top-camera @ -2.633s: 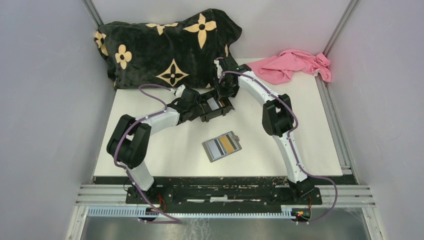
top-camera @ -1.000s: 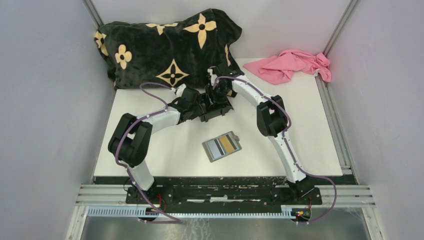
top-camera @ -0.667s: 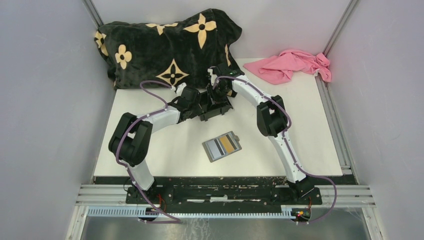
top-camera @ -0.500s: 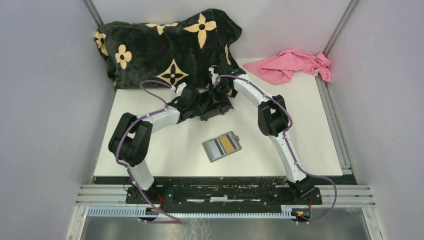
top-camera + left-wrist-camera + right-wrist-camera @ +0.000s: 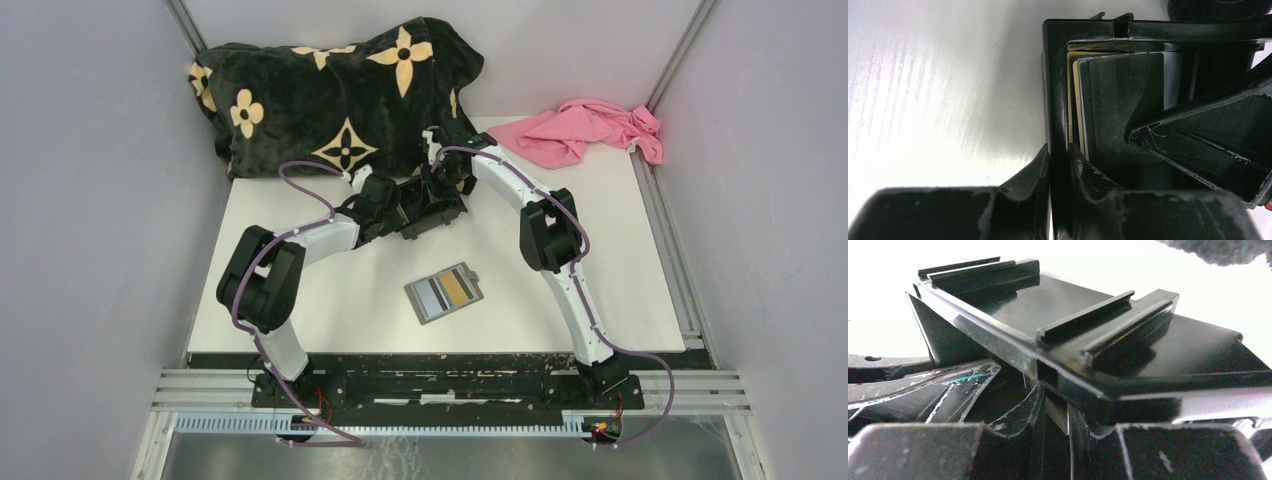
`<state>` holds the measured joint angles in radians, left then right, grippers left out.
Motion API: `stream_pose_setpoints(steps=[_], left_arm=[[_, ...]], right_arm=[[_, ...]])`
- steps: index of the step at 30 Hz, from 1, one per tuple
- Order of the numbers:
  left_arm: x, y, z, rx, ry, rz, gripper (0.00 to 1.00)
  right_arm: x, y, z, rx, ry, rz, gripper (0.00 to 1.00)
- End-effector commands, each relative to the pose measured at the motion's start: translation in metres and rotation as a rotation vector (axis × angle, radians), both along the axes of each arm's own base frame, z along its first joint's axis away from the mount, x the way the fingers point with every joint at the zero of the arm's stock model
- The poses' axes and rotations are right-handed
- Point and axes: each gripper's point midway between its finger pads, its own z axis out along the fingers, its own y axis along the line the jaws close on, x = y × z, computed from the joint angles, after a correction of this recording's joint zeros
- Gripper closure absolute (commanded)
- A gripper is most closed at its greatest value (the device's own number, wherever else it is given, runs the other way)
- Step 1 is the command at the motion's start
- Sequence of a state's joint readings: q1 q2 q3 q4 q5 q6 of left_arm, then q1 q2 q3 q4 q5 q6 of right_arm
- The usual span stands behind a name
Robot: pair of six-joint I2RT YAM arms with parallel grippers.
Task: Put the credit cards into the card holder
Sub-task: Pick up the credit card from the storage box.
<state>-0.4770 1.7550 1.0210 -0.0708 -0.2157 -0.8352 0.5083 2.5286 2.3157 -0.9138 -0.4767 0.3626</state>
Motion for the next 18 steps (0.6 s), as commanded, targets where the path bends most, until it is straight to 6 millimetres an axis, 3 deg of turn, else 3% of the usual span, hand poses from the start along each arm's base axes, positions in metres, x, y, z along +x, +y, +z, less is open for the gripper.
stream_pose_setpoints(steps=[1, 7, 18], left_arm=[[-0.0220, 0.0150, -0.0200, 0.104, 0.069, -0.061, 0.79], [-0.0223, 0.0141, -0.0184, 0.099, 0.067, -0.062, 0.79], [-0.0232, 0.0148, -0.0185, 0.097, 0.070, -0.058, 0.79]], right_arm=[[0.0310, -0.0125, 0.0231, -0.009, -0.139, -0.045, 0.73], [0.0339, -0.0154, 0.0216, -0.028, -0.154, -0.046, 0.66], [0.0359, -0.0146, 0.0186, -0.031, -0.158, -0.042, 0.66]])
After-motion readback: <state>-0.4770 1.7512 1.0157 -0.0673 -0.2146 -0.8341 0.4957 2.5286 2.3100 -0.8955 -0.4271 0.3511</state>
